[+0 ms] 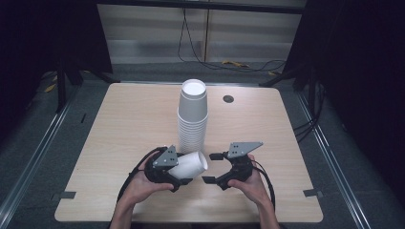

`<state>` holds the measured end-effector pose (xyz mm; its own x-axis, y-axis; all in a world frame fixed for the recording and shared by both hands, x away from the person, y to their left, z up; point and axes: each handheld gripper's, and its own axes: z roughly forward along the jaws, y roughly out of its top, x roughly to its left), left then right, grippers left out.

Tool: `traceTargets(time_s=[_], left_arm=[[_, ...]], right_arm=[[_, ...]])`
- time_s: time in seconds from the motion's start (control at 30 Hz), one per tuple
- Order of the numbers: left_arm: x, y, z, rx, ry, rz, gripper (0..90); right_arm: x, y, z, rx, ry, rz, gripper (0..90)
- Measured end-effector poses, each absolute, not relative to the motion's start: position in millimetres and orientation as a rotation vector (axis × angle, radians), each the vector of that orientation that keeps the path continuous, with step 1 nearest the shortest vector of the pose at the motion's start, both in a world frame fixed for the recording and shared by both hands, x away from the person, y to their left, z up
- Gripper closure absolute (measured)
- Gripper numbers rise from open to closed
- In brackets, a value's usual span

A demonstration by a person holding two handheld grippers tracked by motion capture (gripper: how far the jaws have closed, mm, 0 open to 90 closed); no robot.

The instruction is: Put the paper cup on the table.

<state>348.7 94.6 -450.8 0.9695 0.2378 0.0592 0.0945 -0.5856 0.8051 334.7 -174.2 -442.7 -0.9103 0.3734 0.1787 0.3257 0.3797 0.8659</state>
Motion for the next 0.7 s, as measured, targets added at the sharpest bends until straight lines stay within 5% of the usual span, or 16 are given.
traceTargets(time_s=[0.7], left_arm=[[352.2, 80.6, -444.8, 2.356, 0.136, 0.257, 16.6]], right_arm=[[343.4, -164.8, -445.1, 0.647, 2.698, 1.363, 13.9]])
